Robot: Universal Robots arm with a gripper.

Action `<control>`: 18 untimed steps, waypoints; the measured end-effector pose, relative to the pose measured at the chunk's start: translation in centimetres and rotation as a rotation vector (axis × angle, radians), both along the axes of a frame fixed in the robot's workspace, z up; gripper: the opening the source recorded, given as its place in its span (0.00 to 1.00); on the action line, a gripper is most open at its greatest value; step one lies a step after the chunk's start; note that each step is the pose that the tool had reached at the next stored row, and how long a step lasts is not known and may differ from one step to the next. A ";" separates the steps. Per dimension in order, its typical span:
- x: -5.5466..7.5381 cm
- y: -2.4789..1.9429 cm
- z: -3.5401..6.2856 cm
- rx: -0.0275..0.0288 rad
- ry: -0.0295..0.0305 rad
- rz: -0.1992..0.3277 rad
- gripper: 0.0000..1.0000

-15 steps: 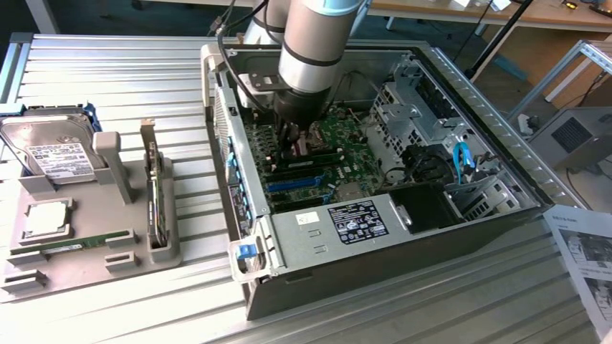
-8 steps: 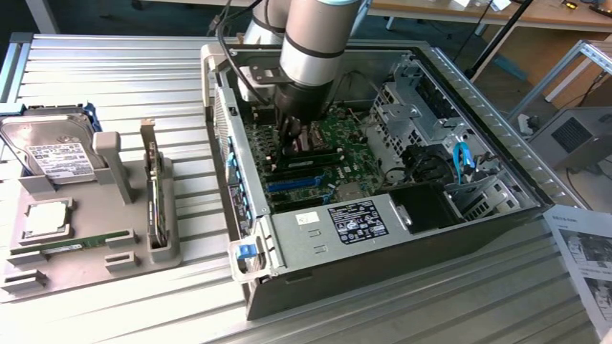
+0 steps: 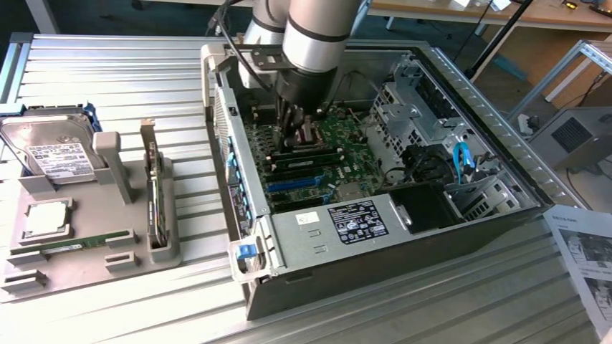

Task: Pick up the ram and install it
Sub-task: 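Press down the ram until it locks into place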

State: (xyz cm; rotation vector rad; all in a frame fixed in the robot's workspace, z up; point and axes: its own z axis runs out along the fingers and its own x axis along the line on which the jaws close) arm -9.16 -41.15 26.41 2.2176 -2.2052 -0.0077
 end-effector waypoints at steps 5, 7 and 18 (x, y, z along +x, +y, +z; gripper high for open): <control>0.0 0.00 0.94 0.0000 0.0000 0.000 0.11; 0.0 0.00 1.29 0.0001 0.0000 0.000 0.11; 0.1 0.02 1.70 -0.0003 0.0001 0.000 0.11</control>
